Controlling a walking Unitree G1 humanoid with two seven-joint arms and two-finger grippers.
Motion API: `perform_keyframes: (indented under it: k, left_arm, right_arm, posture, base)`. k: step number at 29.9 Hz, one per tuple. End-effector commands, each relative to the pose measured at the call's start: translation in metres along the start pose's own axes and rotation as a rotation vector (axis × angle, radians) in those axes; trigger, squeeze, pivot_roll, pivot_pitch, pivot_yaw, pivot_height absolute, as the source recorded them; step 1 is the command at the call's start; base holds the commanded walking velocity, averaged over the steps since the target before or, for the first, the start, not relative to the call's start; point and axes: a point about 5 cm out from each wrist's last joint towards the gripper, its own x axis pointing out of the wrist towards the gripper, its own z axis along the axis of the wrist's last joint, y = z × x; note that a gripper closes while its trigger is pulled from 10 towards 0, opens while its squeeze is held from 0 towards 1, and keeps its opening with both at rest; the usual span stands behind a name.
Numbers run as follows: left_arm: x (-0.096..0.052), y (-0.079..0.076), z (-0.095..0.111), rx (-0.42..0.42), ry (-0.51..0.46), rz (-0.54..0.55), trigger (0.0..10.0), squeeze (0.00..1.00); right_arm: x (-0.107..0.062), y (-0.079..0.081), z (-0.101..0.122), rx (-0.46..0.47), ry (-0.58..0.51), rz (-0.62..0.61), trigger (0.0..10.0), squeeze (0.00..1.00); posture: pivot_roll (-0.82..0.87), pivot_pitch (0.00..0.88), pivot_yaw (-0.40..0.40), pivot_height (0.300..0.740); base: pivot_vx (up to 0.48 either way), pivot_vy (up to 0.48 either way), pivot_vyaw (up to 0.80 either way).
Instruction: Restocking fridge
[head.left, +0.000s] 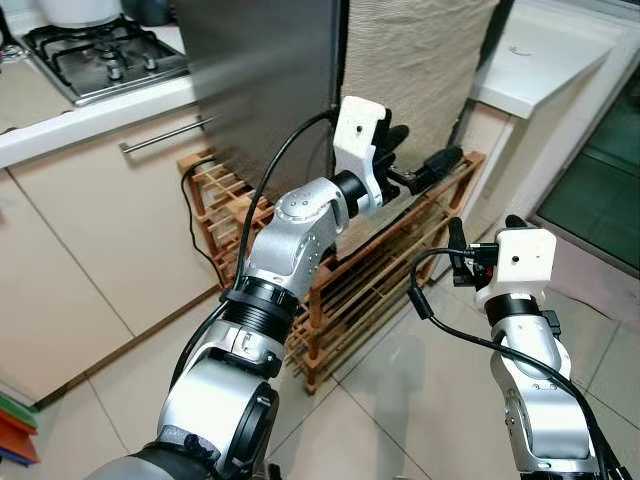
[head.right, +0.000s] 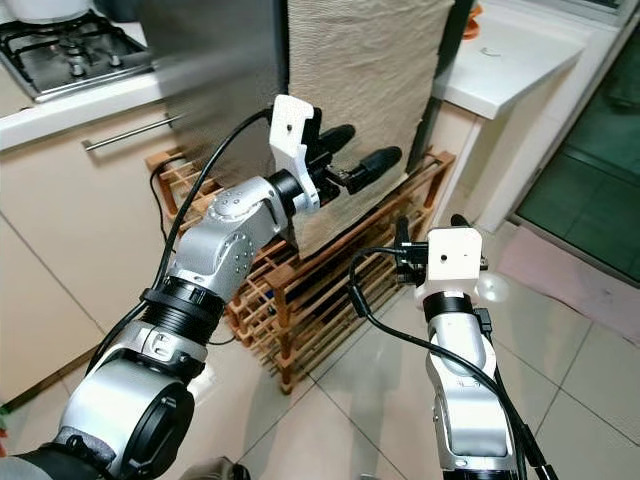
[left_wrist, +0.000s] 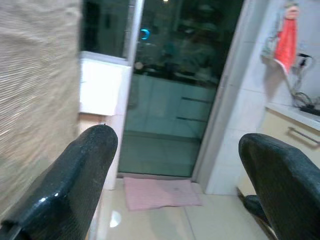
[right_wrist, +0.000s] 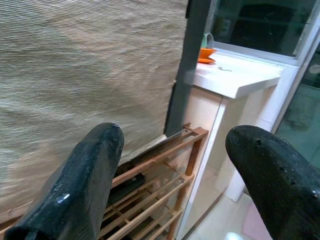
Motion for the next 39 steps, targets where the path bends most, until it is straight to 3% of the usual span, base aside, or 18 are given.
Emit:
perform_keyframes:
  k: [1,5,7,12,16,20,22,25,29,32,39]
  left_arm:
    - [0.007,-0.016,-0.002,-0.039,-0.022,-0.046,10.0,0.00]
    - [-0.005,-0.004,-0.003,-0.025,-0.027,0.027,10.0,0.00]
    - [-0.024,0.010,-0.001,-0.038,-0.051,0.117,10.0,0.00]
    - [-0.044,0.019,0.004,-0.061,-0.091,0.173,10.0,0.00]
    - [-0.086,0.033,0.012,-0.032,-0.143,0.274,10.0,0.00]
    - [-0.116,0.062,0.002,0.003,-0.102,0.533,10.0,0.00]
    - [-0.130,0.076,-0.007,0.067,-0.047,0.707,10.0,0.00]
    - [-0.150,0.085,-0.026,0.100,0.050,0.893,10.0,0.00]
    - [-0.154,0.074,-0.043,0.109,0.125,0.927,10.0,0.00]
    - [-0.146,0.063,-0.051,0.091,0.142,0.906,10.0,0.00]
    - [-0.138,0.064,-0.049,0.071,0.114,0.924,10.0,0.00]
  right_arm:
    - [0.000,-0.001,-0.001,-0.001,0.009,-0.009,10.0,0.00]
    - [0.000,0.000,-0.002,0.000,0.009,-0.010,10.0,0.00]
    - [0.001,-0.001,-0.001,0.000,0.007,-0.010,10.0,0.00]
    - [0.000,-0.002,-0.003,-0.003,0.009,-0.008,10.0,0.00]
    - [-0.001,-0.005,-0.006,-0.010,0.017,-0.002,10.0,0.00]
    - [0.002,-0.003,-0.007,-0.002,0.022,0.009,10.0,0.00]
    - [0.005,-0.003,-0.008,0.006,0.023,0.011,10.0,0.00]
    - [0.010,-0.004,-0.008,0.042,0.026,-0.010,10.0,0.00]
    - [0.016,-0.009,-0.007,0.087,0.027,-0.047,10.0,0.00]
    - [0.018,-0.010,-0.004,0.089,0.012,-0.042,10.0,0.00]
    - [0.022,-0.004,-0.003,0.078,0.005,-0.018,10.0,0.00]
  posture:
    - [-0.15,0.000,0.015,0.727]
    - [-0.14,0.000,0.015,0.727]
    - [-0.14,0.000,0.011,0.727]
    - [-0.13,0.000,0.010,0.727]
    - [-0.10,0.000,0.003,0.727]
    - [-0.08,0.000,-0.002,0.727]
    - [-0.07,0.000,-0.003,0.727]
    - [-0.07,0.000,-0.005,0.727]
    - [-0.06,0.000,-0.008,0.727]
    - [-0.06,0.000,-0.010,0.727]
    - [-0.06,0.000,-0.014,0.727]
  base:
    - [0.000,0.000,0.00]
    - [0.000,0.000,0.00]
    - [0.000,0.000,0.00]
    - [0.000,0.000,0.00]
    - [0.000,0.000,0.00]
    - [0.000,0.000,0.00]
    - [0.000,0.000,0.00]
    - [0.000,0.000,0.00]
    - [0.000,0.000,0.00]
    - [0.000,0.000,0.00]
    - [0.000,-0.480,0.44]
